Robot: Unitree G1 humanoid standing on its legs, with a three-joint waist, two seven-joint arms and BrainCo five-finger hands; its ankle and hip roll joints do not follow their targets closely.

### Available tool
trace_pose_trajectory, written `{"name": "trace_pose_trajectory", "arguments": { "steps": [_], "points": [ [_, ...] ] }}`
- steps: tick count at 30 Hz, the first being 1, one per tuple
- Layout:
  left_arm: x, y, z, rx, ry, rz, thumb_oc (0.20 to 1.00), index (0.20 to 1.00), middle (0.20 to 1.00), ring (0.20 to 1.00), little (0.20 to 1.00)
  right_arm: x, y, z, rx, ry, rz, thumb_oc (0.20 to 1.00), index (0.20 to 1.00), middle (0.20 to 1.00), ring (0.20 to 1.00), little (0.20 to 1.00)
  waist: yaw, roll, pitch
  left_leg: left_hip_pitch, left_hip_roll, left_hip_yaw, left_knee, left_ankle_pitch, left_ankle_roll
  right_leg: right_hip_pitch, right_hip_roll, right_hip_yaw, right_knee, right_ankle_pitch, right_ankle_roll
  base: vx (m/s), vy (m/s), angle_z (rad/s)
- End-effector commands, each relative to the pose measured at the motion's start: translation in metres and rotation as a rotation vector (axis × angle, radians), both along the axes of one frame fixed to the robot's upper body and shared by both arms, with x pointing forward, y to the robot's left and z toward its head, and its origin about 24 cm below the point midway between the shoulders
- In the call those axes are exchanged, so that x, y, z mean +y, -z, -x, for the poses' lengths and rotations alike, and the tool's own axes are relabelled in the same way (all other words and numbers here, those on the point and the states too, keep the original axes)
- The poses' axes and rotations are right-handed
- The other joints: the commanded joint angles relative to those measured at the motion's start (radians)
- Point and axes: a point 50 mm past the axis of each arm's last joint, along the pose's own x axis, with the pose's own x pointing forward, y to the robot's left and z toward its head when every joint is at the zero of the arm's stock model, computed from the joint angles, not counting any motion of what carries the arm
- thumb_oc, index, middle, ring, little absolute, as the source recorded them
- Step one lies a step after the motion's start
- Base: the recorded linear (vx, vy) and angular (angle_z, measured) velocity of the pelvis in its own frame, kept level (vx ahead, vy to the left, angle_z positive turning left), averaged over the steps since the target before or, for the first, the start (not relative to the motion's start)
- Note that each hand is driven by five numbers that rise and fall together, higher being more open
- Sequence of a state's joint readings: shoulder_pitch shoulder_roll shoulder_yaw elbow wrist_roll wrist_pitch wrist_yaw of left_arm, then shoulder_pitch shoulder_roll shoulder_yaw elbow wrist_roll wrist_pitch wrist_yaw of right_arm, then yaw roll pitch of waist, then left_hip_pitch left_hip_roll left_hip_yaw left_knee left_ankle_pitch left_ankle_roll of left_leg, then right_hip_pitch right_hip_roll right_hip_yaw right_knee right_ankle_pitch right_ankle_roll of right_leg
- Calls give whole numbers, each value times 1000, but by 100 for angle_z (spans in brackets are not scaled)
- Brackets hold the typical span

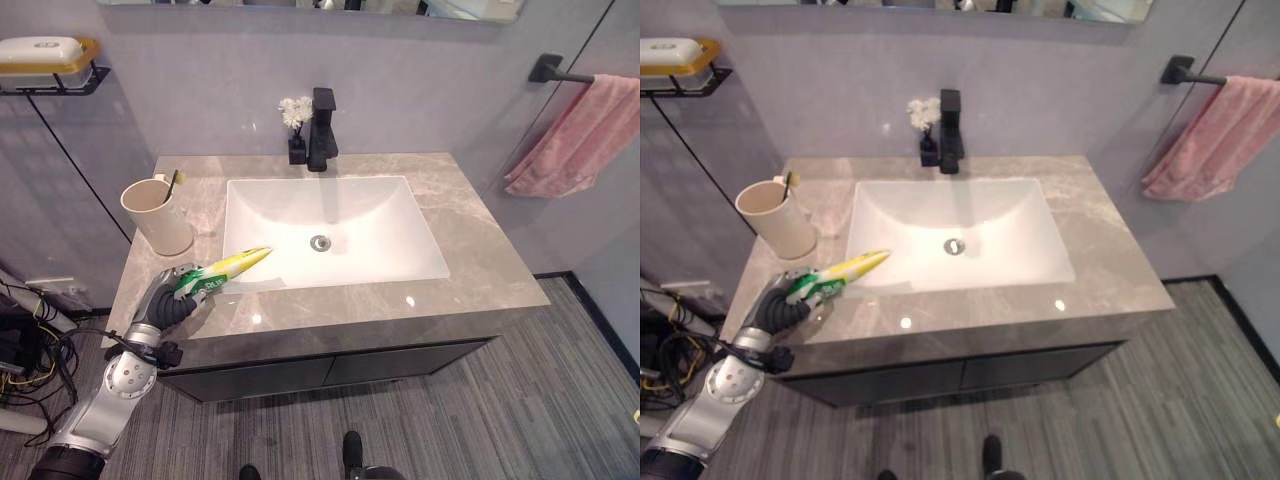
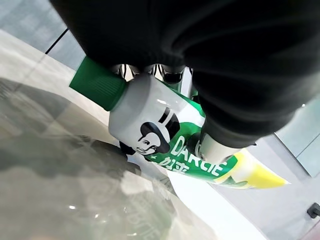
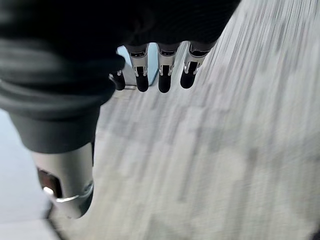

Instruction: Put brush and paste in cup on sink, flatten towel.

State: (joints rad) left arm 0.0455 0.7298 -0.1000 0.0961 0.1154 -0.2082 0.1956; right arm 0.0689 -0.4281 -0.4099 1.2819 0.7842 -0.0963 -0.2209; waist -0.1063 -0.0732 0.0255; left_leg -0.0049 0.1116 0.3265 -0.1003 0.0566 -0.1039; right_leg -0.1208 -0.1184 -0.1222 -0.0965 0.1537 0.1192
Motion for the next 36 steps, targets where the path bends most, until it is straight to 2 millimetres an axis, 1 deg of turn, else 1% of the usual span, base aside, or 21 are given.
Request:
{"name": "trace_pose_trajectory", "arguments": {
  "steps": [1,2,3,5,6,7,8,10,11,12,14,15,16,23,24,27,29,31,32,35,36],
  "points": [
    [-19,-42,-15,-216,80,68,200,200,200,200,200,-35,-35,-40,-182,29,210,1000,1000,1000,1000,1000,-19,11,29,37,30,16,13,-33,-29,0,-27,6,9,16,91,12,17,-14],
    [-23,-48,-17,-247,89,71,200,200,200,200,200,-43,-50,-54,-229,-3,286,1000,1000,1000,1000,1000,-24,12,25,43,31,19,13,-40,-30,5,-27,5,9,11,93,-20,17,-11],
    [-28,-60,-20,-306,106,62,200,200,200,200,200,-49,-80,-84,-346,-95,413,1000,1000,1000,1000,1000,-35,13,20,45,31,23,13,-39,-30,8,-28,7,9,13,92,-17,17,-5],
    [-29,-60,-20,-306,107,60,200,200,200,200,200,-47,-79,-83,-341,-93,414,1000,1000,1000,1000,1000,-34,11,19,41,30,23,13,-31,-30,3,-29,7,9,19,90,-21,10,-3],
    [-37,-87,-23,-433,135,16,200,200,200,200,200,-46,-136,-119,-544,-199,629,1000,1000,1000,1000,1000,-53,18,11,51,29,22,13,-43,-28,13,-29,7,9,14,89,0,0,0],
    [-41,-99,-24,-486,157,-11,200,200,200,200,200,-44,-149,-123,-590,-217,671,1000,1000,1000,1000,1000,-57,17,4,53,29,20,13,-43,-27,16,-31,7,9,15,88,0,0,0],
    [-41,-99,-25,-487,158,-12,200,200,200,200,200,-44,-149,-123,-590,-216,672,1000,1000,1000,1000,1000,-57,15,6,50,28,20,13,-37,-26,13,-32,7,9,20,86,0,0,0],
    [-48,-117,-25,-571,179,-37,200,200,200,200,200,-33,-183,-139,-704,-267,796,1000,1000,1000,1000,1000,-61,19,0,54,28,17,13,-39,-24,19,-35,5,9,20,87,9,16,-1],
    [-53,-134,-26,-641,202,-78,200,200,200,200,200,-24,-213,-152,-773,-348,907,1000,1000,1000,1000,1000,-63,21,-9,61,28,17,13,-47,-24,28,-36,4,9,12,90,0,0,0],
    [-53,-134,-26,-643,202,-79,200,200,200,200,200,-24,-213,-152,-773,-347,908,1000,1000,1000,1000,1000,-63,19,-7,59,27,18,13,-41,-24,25,-37,4,9,18,88,0,0,0],
    [-64,-157,-29,-724,258,-212,200,200,200,200,200,-13,-247,-167,-811,-501,1044,1000,1000,1000,1000,1000,-67,19,-20,67,27,17,13,-49,-25,38,-36,1,9,9,90,0,0,0],
    [-64,-157,-29,-726,257,-214,200,200,200,200,200,-13,-247,-168,-811,-499,1045,1000,1000,1000,1000,1000,-67,17,-17,64,26,17,13,-42,-25,35,-37,1,9,14,88,0,0,0],
    [-67,-171,-31,-777,270,-281,200,200,200,200,200,3,-275,-181,-860,-623,1154,1000,1000,1000,1000,1000,-63,19,-25,70,27,15,13,-49,-26,44,-37,0,9,8,91,0,0,0],
    [-71,-202,-36,-877,267,-352,200,200,200,200,200,42,-296,-215,-968,-966,1099,1000,1000,1000,1000,1000,-46,7,-37,71,22,14,13,-37,-27,49,-41,-7,9,16,89,-1,2,1],
    [-74,-209,-38,-902,270,-337,200,200,200,200,200,55,-285,-232,-993,-1061,955,1000,1000,1000,1000,1000,-31,3,-38,78,21,16,13,-36,-28,57,-44,-9,9,16,89,0,0,0],
    [-74,-213,-38,-906,267,-320,200,200,200,200,200,66,-277,-243,-1028,-1115,824,1000,1000,1000,1000,1000,-21,-2,-34,85,22,18,13,-36,-29,66,-44,-13,9,14,87,0,0,0],
    [-77,-218,-40,-918,278,-263,200,200,200,200,200,94,-258,-264,-1059,-1268,561,1000,1000,1000,1000,1000,3,-10,-27,96,23,16,13,-34,-32,81,-47,-21,9,11,84,0,0,0],
    [-79,-219,-41,-921,283,-250,200,200,200,200,200,102,-257,-272,-1067,-1307,505,1000,1000,1000,1000,1000,8,-10,-23,99,23,14,13,-34,-33,86,-48,-23,9,9,83,1,1,6],
    [-84,-224,-40,-941,304,-229,200,200,200,200,200,124,-261,-283,-1104,-1395,436,1000,1000,1000,1000,1000,21,-9,-19,102,21,11,13,-33,-34,95,-49,-28,9,5,81,8,5,18],
    [-88,-226,-39,-965,313,-197,200,200,200,200,200,172,-270,-287,-1276,-1518,287,1000,1000,1000,1000,1000,40,-1,-11,105,19,0,13,-33,-32,104,-53,-36,9,-2,78,20,4,16],
    [-91,-227,-37,-984,318,-182,200,200,200,200,200,200,-282,-287,-1391,-1578,231,1000,1000,1000,1000,1000,50,3,-8,108,17,-4,13,-35,-30,110,-57,-41,9,-6,76,21,1,8]
  ]
}}
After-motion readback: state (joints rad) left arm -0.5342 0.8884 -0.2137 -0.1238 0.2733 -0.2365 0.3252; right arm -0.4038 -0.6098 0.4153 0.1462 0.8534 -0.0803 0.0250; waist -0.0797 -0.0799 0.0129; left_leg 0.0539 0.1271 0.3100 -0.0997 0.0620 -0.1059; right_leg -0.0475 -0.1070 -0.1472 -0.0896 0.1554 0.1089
